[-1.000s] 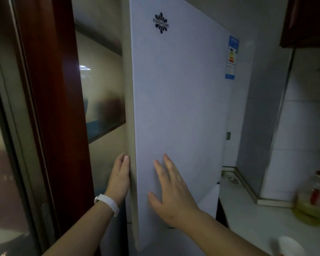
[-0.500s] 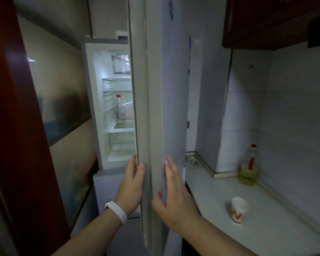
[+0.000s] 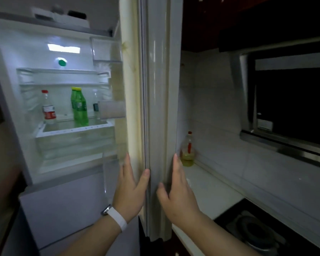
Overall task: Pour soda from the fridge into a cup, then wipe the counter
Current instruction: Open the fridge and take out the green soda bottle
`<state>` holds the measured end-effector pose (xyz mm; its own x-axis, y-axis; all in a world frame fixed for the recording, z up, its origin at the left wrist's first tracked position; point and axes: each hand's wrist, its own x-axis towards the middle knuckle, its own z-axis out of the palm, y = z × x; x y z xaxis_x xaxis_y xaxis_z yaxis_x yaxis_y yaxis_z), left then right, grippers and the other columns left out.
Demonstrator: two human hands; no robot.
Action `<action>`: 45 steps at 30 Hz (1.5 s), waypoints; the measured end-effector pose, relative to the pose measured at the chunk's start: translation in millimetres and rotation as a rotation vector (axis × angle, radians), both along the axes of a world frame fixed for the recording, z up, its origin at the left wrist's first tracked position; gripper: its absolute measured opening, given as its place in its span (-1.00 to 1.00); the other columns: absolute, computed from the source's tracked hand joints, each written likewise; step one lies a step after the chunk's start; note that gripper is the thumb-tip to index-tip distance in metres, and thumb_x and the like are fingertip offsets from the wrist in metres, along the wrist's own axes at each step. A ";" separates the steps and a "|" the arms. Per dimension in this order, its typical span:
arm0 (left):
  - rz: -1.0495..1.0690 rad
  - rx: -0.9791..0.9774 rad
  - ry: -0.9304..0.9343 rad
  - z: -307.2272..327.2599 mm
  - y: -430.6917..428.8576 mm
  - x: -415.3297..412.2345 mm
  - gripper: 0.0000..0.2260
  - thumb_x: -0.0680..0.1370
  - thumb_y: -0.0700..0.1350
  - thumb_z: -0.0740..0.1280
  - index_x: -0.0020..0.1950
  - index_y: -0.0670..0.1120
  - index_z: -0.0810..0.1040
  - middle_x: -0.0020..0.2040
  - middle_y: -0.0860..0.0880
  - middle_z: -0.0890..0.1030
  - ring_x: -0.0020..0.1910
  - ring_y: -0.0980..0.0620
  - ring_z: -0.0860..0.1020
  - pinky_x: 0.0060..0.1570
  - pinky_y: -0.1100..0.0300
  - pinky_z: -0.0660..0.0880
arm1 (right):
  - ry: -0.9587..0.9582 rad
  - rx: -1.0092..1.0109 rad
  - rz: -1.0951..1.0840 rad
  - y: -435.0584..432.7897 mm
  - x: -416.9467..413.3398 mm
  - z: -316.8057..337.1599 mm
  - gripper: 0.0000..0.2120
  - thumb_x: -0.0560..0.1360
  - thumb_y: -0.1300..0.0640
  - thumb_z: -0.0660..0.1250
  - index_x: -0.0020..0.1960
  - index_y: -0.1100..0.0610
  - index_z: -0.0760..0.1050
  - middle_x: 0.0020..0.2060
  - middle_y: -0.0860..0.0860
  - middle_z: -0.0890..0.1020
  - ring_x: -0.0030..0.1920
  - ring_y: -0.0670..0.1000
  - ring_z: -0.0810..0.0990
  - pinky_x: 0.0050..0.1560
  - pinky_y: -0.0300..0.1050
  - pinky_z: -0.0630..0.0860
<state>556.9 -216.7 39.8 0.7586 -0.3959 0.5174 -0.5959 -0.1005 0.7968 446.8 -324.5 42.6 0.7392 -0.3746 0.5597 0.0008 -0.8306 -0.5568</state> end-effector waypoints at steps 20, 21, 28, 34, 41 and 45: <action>-0.047 -0.051 -0.072 -11.4 -200.9 -13.1 -0.41 0.51 0.11 0.34 0.40 0.46 0.10 0.32 0.09 0.46 0.23 0.10 0.50 0.17 -0.03 0.53 | -0.009 0.235 -0.141 -208.7 -5.2 6.5 -0.14 0.57 -0.04 0.22 0.55 -0.12 -0.38 0.57 -0.15 -0.17 0.56 -0.08 -0.04 0.49 -0.15 0.09; -0.044 -0.048 -0.080 -12.6 -209.1 -11.9 -0.40 0.52 0.07 0.35 0.40 0.44 0.10 0.31 0.08 0.46 0.21 0.11 0.50 0.16 -0.02 0.54 | -0.015 0.246 -0.136 -216.7 -4.3 6.9 -0.15 0.57 -0.04 0.22 0.55 -0.12 -0.37 0.57 -0.16 -0.16 0.55 -0.07 -0.02 0.46 -0.17 0.10; -0.016 -0.055 -0.086 -14.6 -249.4 -5.7 -0.36 0.51 0.00 0.39 0.44 0.37 0.13 0.21 0.11 0.48 0.13 0.11 0.52 0.07 -0.01 0.58 | -0.006 0.264 -0.111 -260.9 3.2 9.2 -0.16 0.58 -0.03 0.23 0.55 -0.14 -0.35 0.57 -0.14 -0.07 0.50 -0.06 0.16 0.35 -0.20 0.25; -0.018 -0.043 -0.110 -11.1 -263.9 -4.1 -0.32 0.51 -0.03 0.40 0.34 0.52 0.07 0.21 0.10 0.48 0.12 0.12 0.53 0.03 0.01 0.59 | 0.004 0.254 -0.101 -279.7 6.7 9.9 -0.17 0.58 -0.03 0.23 0.56 -0.13 -0.33 0.57 -0.14 -0.04 0.47 -0.06 0.21 0.30 -0.23 0.27; -0.110 -0.018 -0.106 -7.7 -260.4 10.6 -0.43 0.43 0.11 0.34 0.39 0.35 0.20 0.14 0.07 0.53 0.04 0.16 0.55 -0.14 0.19 0.58 | -0.070 0.189 -0.135 -274.4 1.9 17.5 -0.23 0.55 -0.03 0.27 0.58 -0.10 -0.14 0.51 -0.25 -0.05 0.50 -0.08 0.13 0.40 -0.16 0.21; -0.133 0.004 -0.095 -6.6 -239.2 21.9 -0.45 0.38 0.22 0.29 0.35 0.30 0.26 0.13 0.13 0.50 0.10 0.18 0.51 0.00 0.22 0.52 | -0.190 0.017 -0.119 -247.6 5.2 36.4 -0.42 0.47 -0.11 0.20 0.44 -0.14 0.09 0.40 -0.28 0.05 0.43 -0.08 0.20 0.34 -0.02 0.34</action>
